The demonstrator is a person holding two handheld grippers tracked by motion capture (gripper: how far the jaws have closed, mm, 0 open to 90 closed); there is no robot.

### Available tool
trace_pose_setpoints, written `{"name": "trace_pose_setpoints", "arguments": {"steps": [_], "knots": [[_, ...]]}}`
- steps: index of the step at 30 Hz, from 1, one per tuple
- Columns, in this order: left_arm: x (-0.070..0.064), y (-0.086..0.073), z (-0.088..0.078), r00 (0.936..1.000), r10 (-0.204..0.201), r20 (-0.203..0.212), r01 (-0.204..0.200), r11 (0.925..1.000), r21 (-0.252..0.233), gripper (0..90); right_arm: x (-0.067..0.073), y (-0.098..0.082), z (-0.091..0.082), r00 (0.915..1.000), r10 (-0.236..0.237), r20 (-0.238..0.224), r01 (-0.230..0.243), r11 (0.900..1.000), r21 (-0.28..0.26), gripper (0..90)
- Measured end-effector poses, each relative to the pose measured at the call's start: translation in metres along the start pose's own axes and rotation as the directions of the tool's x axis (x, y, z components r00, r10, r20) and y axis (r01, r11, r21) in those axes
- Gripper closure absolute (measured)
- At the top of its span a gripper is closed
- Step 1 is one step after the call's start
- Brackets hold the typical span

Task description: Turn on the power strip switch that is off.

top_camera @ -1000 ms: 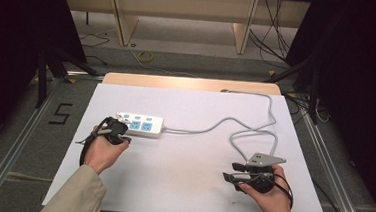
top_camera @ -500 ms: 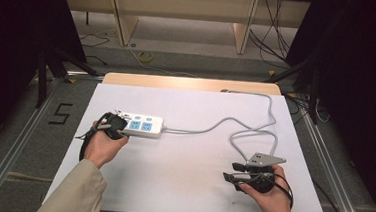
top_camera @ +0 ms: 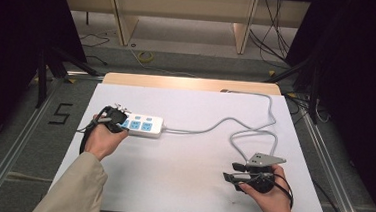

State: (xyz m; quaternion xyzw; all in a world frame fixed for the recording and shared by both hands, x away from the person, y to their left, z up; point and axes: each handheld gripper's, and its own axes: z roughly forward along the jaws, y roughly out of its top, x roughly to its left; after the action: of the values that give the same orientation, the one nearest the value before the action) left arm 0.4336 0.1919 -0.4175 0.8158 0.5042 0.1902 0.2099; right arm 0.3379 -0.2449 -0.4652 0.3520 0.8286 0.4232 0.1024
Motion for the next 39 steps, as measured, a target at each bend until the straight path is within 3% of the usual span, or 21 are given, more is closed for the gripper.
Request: {"name": "trace_pose_setpoints", "arguments": {"steps": [12, 39], "knots": [[0.009, 0.008, 0.004, 0.9998, -0.016, -0.013, 0.016, 0.9997, 0.016, 89.7, 0.0, 0.0, 0.0, 1.0, -0.002, -0.002, 0.002, 1.0, 0.0, 47.2], [0.023, 0.019, 0.011, 0.9988, 0.014, -0.048, -0.012, 0.9991, 0.039, 89.8, -0.001, 0.0, -0.001, 1.0, -0.001, 0.001, 0.001, 1.0, -0.002, 47.3]]}}
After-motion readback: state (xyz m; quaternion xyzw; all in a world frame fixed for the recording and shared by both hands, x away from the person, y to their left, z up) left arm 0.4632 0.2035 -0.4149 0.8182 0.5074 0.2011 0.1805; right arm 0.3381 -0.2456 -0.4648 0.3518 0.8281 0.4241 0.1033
